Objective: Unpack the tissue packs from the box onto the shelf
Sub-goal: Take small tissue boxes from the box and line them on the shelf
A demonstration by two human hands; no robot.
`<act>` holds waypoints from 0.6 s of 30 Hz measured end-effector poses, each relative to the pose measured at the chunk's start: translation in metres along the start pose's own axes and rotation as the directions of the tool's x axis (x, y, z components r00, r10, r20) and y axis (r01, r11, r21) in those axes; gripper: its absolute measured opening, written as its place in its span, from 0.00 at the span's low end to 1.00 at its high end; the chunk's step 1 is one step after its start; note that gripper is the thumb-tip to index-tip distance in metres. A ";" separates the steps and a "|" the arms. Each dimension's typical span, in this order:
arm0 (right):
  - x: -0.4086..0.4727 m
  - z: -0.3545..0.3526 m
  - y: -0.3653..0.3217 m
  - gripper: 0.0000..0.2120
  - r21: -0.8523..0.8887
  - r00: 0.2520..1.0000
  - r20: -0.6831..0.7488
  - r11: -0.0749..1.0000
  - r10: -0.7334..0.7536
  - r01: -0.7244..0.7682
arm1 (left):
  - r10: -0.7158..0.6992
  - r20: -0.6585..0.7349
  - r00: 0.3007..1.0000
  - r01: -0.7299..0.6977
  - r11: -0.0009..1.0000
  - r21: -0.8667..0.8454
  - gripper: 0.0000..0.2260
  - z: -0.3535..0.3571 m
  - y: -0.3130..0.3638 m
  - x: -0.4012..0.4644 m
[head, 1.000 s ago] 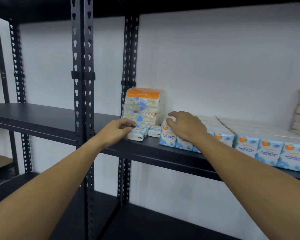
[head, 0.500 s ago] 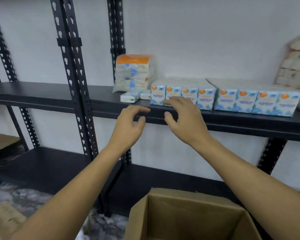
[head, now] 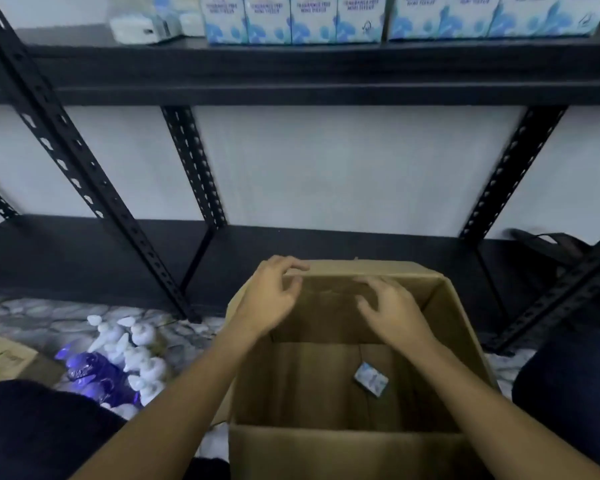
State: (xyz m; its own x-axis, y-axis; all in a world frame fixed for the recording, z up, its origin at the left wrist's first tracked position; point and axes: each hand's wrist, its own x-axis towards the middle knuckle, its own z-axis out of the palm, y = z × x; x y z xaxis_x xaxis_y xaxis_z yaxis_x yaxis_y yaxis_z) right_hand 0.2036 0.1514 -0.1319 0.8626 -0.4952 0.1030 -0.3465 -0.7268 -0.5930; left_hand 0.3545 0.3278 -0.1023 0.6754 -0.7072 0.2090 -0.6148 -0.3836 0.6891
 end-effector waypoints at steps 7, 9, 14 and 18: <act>-0.013 0.063 0.081 0.18 -0.099 0.888 0.318 0.943 0.333 -0.318 | -0.166 0.256 0.952 0.141 0.983 0.115 0.12 0.074 -0.052 -0.026; -0.016 0.076 0.098 0.15 -0.136 0.860 0.346 0.927 0.374 -0.349 | -0.212 0.309 0.927 0.181 0.975 0.128 0.13 0.090 -0.066 -0.028; -0.027 0.111 0.130 0.21 -0.190 0.785 0.408 0.884 0.467 -0.427 | -0.368 0.435 0.822 0.282 0.926 0.250 0.13 0.138 -0.104 -0.055; -0.045 0.144 0.145 0.22 -0.207 0.734 0.433 0.850 0.523 -0.484 | -0.486 0.551 0.679 0.320 0.871 0.373 0.13 0.166 -0.133 -0.093</act>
State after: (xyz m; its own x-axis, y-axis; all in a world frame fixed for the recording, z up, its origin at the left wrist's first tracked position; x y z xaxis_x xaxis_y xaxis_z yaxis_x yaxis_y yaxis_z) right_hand 0.1673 0.1370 -0.3373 0.6113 -0.5381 -0.5803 -0.7886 -0.4763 -0.3890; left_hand 0.3062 0.3457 -0.3285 0.5328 -0.6210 -0.5749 -0.4709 -0.7820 0.4083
